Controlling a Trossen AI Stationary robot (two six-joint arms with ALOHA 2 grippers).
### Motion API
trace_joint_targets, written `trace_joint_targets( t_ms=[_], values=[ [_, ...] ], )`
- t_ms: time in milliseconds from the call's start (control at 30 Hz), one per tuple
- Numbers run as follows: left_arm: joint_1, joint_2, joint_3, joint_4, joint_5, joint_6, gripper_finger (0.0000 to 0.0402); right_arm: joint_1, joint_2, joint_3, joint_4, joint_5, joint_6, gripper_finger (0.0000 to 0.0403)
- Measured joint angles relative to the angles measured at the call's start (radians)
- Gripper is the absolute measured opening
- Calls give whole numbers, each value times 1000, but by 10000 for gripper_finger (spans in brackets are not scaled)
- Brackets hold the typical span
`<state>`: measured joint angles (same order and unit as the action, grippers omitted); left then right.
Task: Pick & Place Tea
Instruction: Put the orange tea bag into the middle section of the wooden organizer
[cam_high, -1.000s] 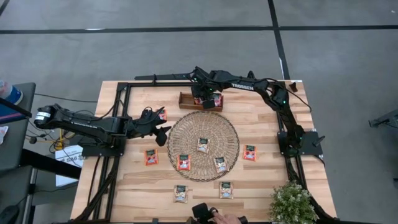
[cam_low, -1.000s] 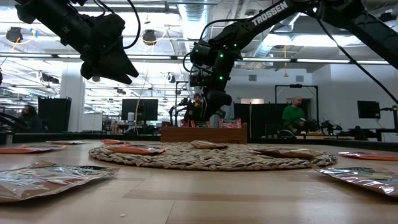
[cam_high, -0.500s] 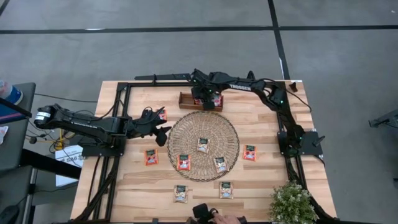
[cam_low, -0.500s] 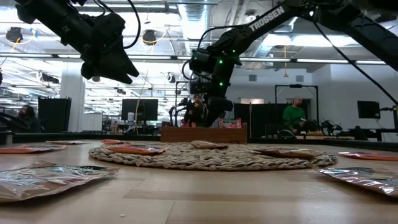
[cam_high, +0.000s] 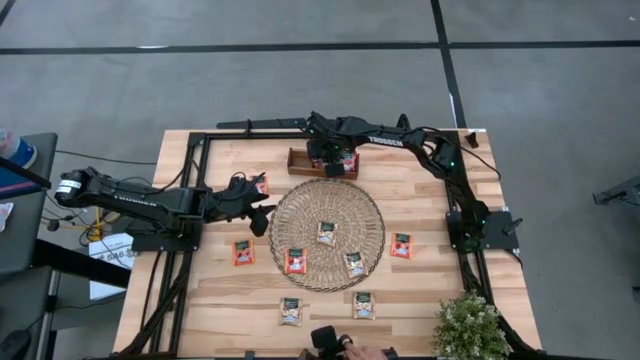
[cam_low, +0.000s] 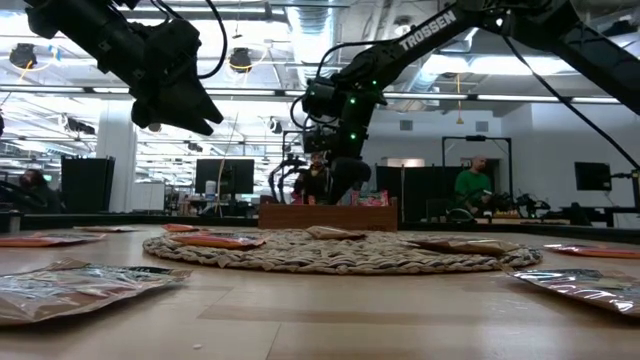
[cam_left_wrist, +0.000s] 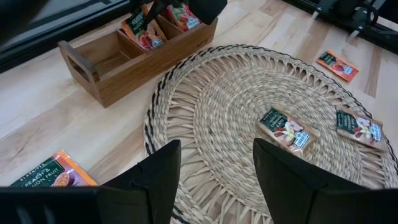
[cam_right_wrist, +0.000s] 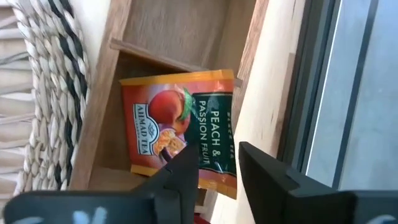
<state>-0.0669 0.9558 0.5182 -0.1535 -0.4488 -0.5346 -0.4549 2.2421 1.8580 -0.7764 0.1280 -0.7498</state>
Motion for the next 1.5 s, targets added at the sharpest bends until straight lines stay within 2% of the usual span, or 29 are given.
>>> trace_joint_targets(
  t_ms=[433,733,1200,1500],
  values=[
    [0,0,0,0,0,0,193,-2,-7,1,-2,16,43,7],
    [0,0,0,3,0,0,193,-11,-29,2,-15,56,93,1],
    [0,0,0,6,0,0,193,-8,-29,2,-45,58,148,25],
    [0,0,0,6,0,0,193,-3,-30,3,-46,59,141,97]
  ],
)
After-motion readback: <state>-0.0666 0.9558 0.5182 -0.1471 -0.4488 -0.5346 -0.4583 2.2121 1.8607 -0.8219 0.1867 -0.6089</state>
